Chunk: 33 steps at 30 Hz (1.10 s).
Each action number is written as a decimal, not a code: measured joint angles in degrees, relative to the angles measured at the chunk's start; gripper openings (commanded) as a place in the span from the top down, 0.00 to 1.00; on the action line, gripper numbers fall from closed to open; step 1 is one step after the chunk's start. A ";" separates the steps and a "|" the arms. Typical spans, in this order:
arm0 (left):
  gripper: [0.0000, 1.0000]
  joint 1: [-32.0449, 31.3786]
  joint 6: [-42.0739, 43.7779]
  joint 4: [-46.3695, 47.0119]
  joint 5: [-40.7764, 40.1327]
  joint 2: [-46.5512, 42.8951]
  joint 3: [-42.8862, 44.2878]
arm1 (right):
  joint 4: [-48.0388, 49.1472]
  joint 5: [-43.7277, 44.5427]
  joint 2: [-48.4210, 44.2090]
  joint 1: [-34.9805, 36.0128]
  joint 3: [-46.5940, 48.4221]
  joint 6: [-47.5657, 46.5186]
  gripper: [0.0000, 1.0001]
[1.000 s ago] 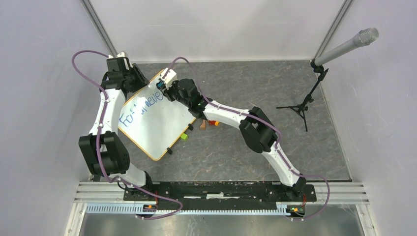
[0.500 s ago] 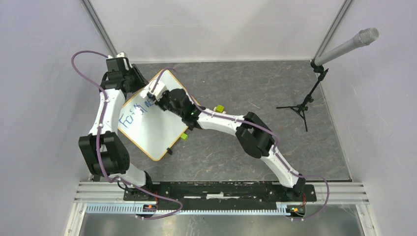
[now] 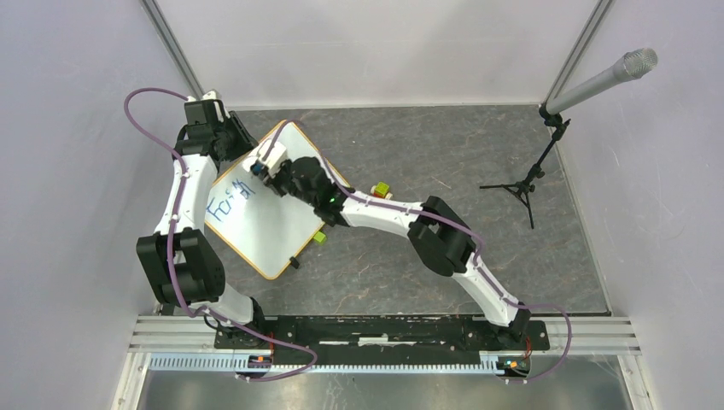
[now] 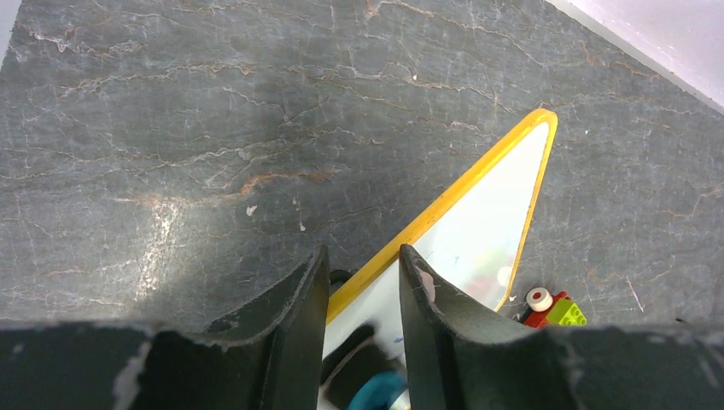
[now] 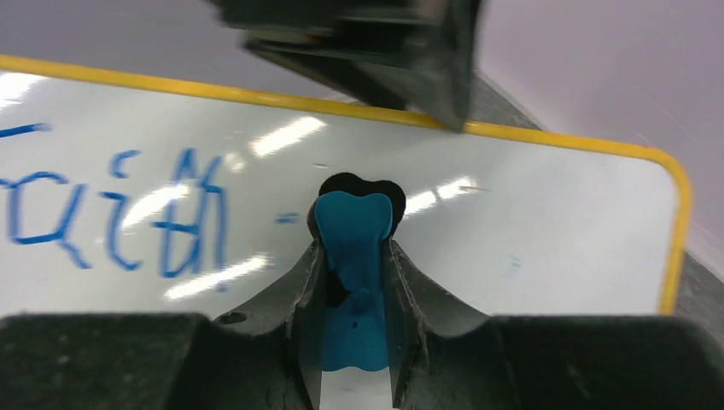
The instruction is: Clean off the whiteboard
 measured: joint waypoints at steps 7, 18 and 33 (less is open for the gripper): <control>0.59 0.00 0.00 0.09 -0.02 0.02 0.00 | 2.84 0.72 -2.08 -6.47 -5.18 4.09 0.69; 0.59 0.02 0.00 -0.07 -0.04 0.02 0.00 | 2.80 3.72 -2.29 -5.70 -5.68 3.50 0.69; 0.59 0.04 -0.02 -0.07 0.22 0.02 0.00 | 2.27 2.64 -2.27 3.58 -5.77 -0.20 0.68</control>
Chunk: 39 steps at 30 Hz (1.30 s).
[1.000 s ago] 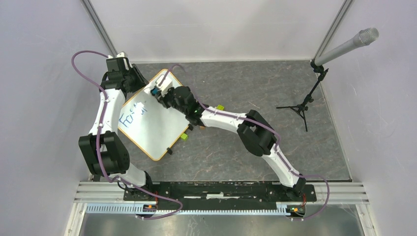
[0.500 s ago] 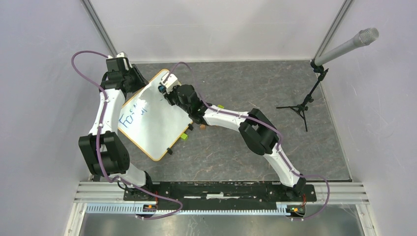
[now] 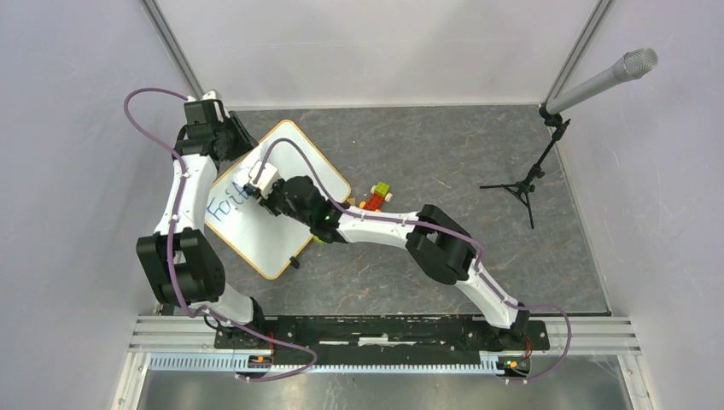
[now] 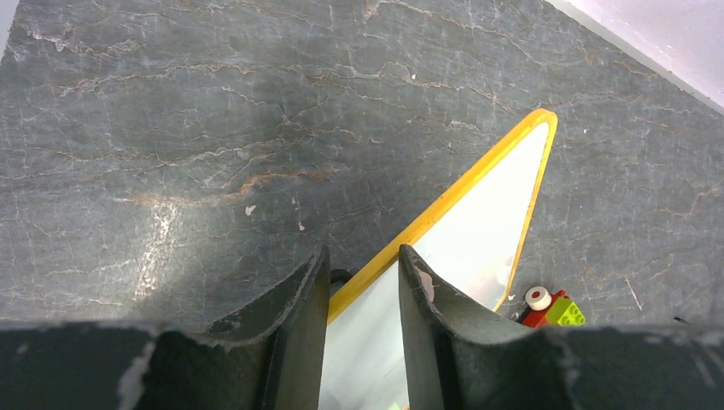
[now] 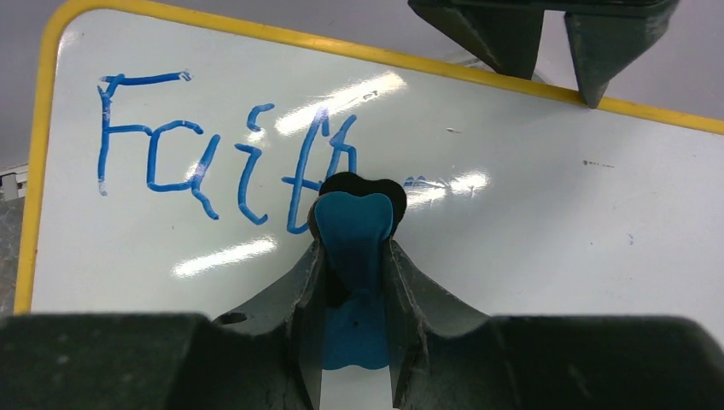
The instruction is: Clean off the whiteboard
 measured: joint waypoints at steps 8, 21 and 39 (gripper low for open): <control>0.59 0.00 0.00 0.17 0.04 0.00 0.00 | 2.54 -2.54 -1.25 -6.12 -3.30 5.99 0.68; 0.62 0.02 0.00 0.46 0.59 0.00 0.00 | -0.28 1.81 -1.46 -12.50 -2.27 7.80 0.68; 0.63 0.15 0.00 0.35 0.68 -0.04 0.00 | -2.58 -2.12 5.97 -2.84 12.63 -3.65 0.68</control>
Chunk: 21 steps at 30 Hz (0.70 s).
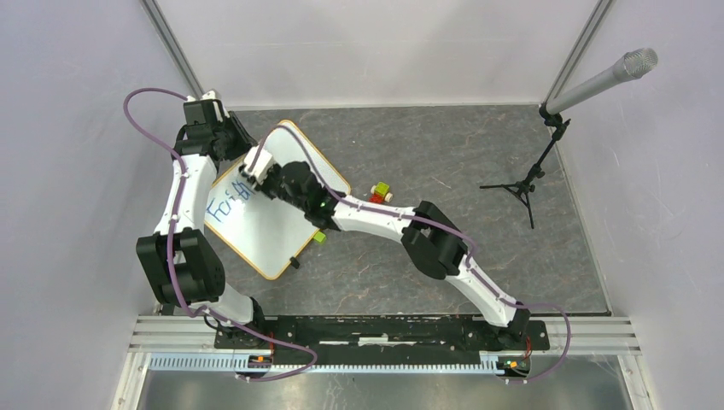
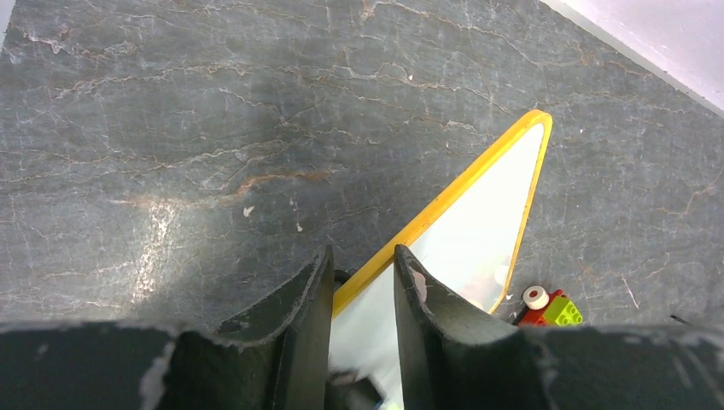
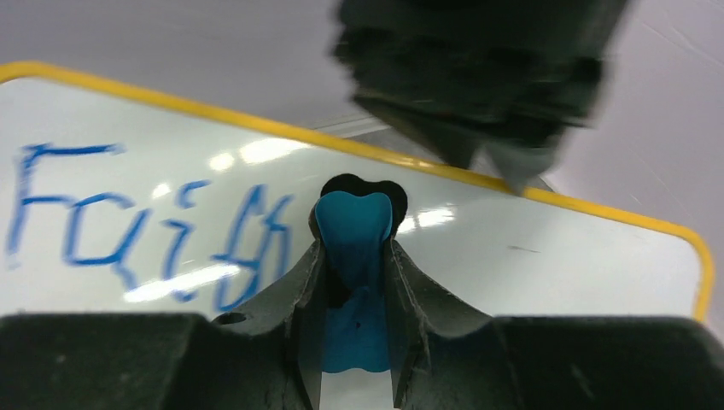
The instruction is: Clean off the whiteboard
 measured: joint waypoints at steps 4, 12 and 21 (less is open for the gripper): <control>0.63 0.07 0.00 -0.11 -0.02 0.00 0.00 | 2.73 -2.69 -1.95 2.86 -5.55 -4.15 0.68; 0.63 0.07 0.00 -0.04 0.28 -0.04 0.00 | 5.77 -4.31 -6.19 3.39 -15.37 -6.54 0.69; 0.63 0.07 0.00 0.17 0.35 -0.04 0.00 | 6.29 -3.21 -7.50 -2.73 -16.90 2.95 0.69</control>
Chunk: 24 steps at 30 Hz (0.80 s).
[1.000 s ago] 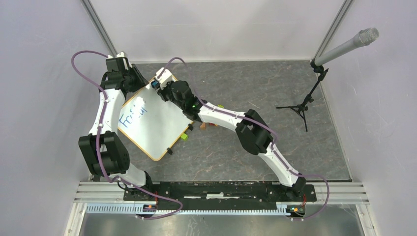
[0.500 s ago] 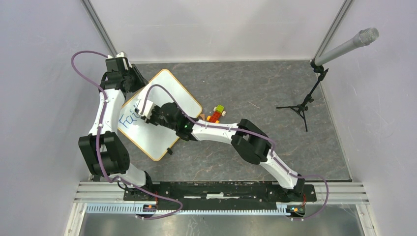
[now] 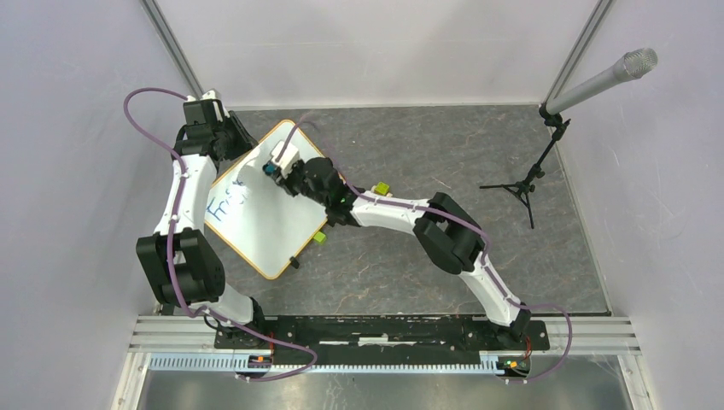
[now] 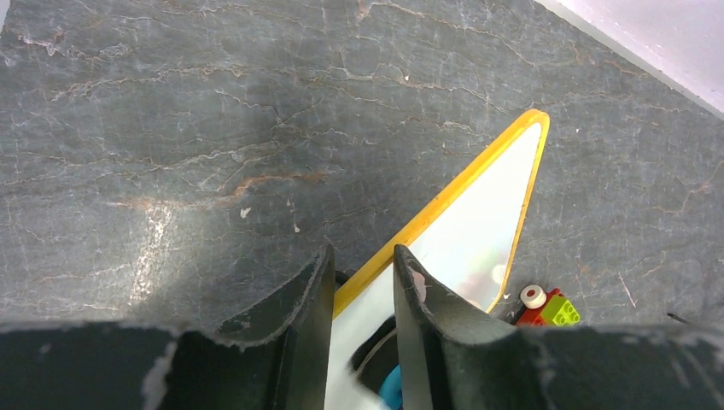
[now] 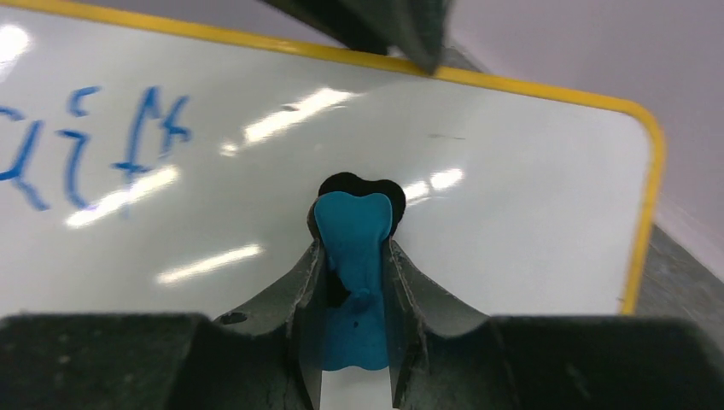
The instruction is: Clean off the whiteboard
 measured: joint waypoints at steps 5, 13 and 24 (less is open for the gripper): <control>0.63 0.00 0.00 -0.04 0.11 0.00 0.00 | -3.21 3.26 0.20 -3.26 2.80 1.42 0.68; 0.63 0.04 0.00 -0.13 0.07 0.00 0.00 | -5.38 5.46 3.82 -1.79 10.51 0.31 0.68; 0.64 0.04 0.00 -0.13 0.07 -0.02 0.00 | -5.57 0.57 4.66 9.77 11.47 -7.28 0.68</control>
